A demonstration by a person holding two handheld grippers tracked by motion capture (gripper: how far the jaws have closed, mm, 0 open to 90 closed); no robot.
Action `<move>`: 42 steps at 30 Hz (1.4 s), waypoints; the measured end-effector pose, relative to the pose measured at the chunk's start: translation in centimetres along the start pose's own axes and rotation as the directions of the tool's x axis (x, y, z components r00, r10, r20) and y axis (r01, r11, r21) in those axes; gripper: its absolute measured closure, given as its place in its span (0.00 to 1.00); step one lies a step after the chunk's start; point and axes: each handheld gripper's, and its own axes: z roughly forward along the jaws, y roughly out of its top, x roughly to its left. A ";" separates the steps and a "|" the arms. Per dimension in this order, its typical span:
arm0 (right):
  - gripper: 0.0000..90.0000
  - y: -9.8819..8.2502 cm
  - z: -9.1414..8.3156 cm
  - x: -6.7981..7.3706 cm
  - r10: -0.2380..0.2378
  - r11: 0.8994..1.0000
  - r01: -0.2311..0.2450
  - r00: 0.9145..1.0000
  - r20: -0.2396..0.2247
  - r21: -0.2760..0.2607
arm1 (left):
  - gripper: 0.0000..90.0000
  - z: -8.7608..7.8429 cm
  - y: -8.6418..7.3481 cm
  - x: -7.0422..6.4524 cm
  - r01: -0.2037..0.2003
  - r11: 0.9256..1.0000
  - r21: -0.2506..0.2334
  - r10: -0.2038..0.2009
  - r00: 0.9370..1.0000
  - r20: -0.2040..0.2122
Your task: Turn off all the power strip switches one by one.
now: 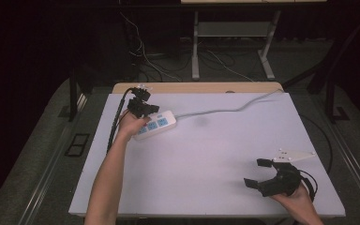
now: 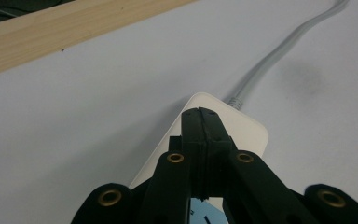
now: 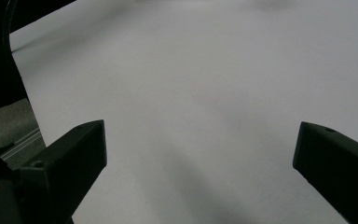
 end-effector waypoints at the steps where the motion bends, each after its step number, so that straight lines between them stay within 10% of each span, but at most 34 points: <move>1: 0.03 0.0 0.0 0.0 0.000 1.000 0.000 1.000 0.000 0.000 | 0.99 0.1 0.0 0.0 -0.002 1.000 0.003 0.002 1.000 -0.001; 25: 0.03 -0.1 0.1 0.0 -0.006 1.000 0.006 1.000 -0.002 0.007 | 0.99 3.3 -0.8 0.0 -0.004 0.999 0.046 0.005 1.000 -0.030; 42: 0.03 -0.1 0.3 0.1 -0.009 1.000 0.009 1.000 -0.004 0.017 | 1.00 3.3 -1.3 0.7 0.073 0.997 0.025 -0.073 0.997 0.008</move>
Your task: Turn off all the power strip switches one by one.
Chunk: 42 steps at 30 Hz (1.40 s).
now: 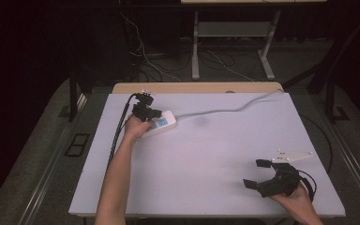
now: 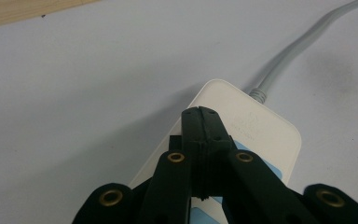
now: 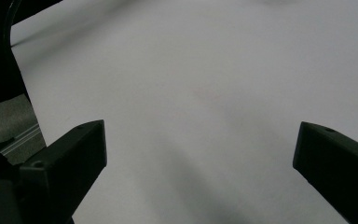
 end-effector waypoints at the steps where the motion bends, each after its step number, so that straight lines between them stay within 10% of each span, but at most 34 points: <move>1: 0.03 0.0 0.0 0.0 -0.001 1.000 0.001 1.000 -0.001 0.001 | 1.00 0.0 0.0 0.0 0.002 1.000 -0.001 -0.002 1.000 0.000; 10: 0.03 0.0 -0.1 -0.1 0.001 1.000 -0.001 1.000 -0.001 -0.007 | 0.99 0.0 0.1 -0.3 0.004 1.000 0.007 -0.003 1.000 -0.020; 16: 0.03 0.0 -0.2 -0.1 0.000 1.000 0.000 1.000 0.000 -0.008 | 0.99 -0.1 0.2 -1.4 -0.088 0.996 0.008 0.088 0.992 -0.087; 29: 0.03 0.0 -0.2 -0.1 0.003 1.000 -0.003 1.000 0.002 -0.012 | 0.99 -1.8 -0.4 -2.3 -0.093 0.995 -0.045 0.093 0.996 -0.018; 38: 0.03 0.0 -0.2 0.0 0.005 1.000 -0.005 1.000 0.001 -0.014 | 0.76 -4.7 -1.9 -3.7 -0.092 0.986 -0.142 0.101 0.993 0.062; 42: 0.03 0.1 -0.2 0.0 0.002 1.000 -0.002 1.000 0.000 -0.016 | 0.48 -5.9 -2.8 -4.2 -0.081 0.984 -0.161 0.099 0.989 0.108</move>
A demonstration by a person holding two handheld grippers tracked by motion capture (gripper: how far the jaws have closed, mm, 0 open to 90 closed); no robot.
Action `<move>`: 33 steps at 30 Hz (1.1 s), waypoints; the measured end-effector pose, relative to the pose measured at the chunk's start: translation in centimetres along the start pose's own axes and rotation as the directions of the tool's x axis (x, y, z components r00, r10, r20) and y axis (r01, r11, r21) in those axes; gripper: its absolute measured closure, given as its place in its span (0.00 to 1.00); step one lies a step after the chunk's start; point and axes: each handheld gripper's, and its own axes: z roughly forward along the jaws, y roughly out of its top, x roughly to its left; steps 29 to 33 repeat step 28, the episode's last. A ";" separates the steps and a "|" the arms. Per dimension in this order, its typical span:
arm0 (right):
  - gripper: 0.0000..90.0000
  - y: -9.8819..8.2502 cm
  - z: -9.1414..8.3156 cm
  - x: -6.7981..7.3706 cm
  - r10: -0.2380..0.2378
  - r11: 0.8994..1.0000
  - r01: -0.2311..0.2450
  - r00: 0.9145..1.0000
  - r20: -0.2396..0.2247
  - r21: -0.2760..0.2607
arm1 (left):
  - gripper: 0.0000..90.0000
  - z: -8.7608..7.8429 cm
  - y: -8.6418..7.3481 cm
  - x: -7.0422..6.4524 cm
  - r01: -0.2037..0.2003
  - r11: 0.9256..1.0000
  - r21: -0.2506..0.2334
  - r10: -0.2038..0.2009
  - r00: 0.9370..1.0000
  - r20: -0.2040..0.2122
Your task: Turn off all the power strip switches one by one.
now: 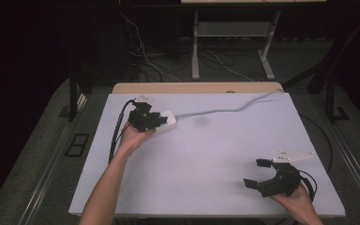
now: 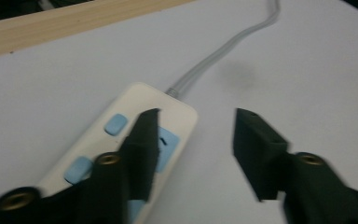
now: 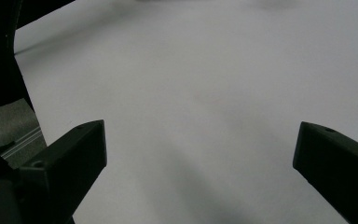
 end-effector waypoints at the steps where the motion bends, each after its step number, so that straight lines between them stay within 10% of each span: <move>1: 0.03 0.0 0.0 0.0 0.000 1.000 0.000 1.000 0.000 -0.001 | 0.40 -0.5 -0.3 -0.2 0.007 1.000 -0.012 -0.006 1.000 0.022; 9: 0.03 0.1 0.0 0.1 0.001 1.000 -0.001 1.000 0.000 -0.004 | 0.01 -3.1 -2.5 -2.2 0.012 0.998 -0.061 -0.008 0.998 0.059; 23: 0.03 0.1 -0.2 0.1 0.009 1.000 -0.008 1.000 0.007 -0.017 | 0.00 -7.5 -8.0 -6.8 -0.050 0.991 -0.122 0.059 0.995 0.079; 33: 0.03 0.0 -0.4 0.0 0.014 1.000 -0.013 1.000 0.010 -0.022 | 0.00 -7.8 -9.2 -7.7 -0.062 0.992 -0.113 0.075 0.991 0.113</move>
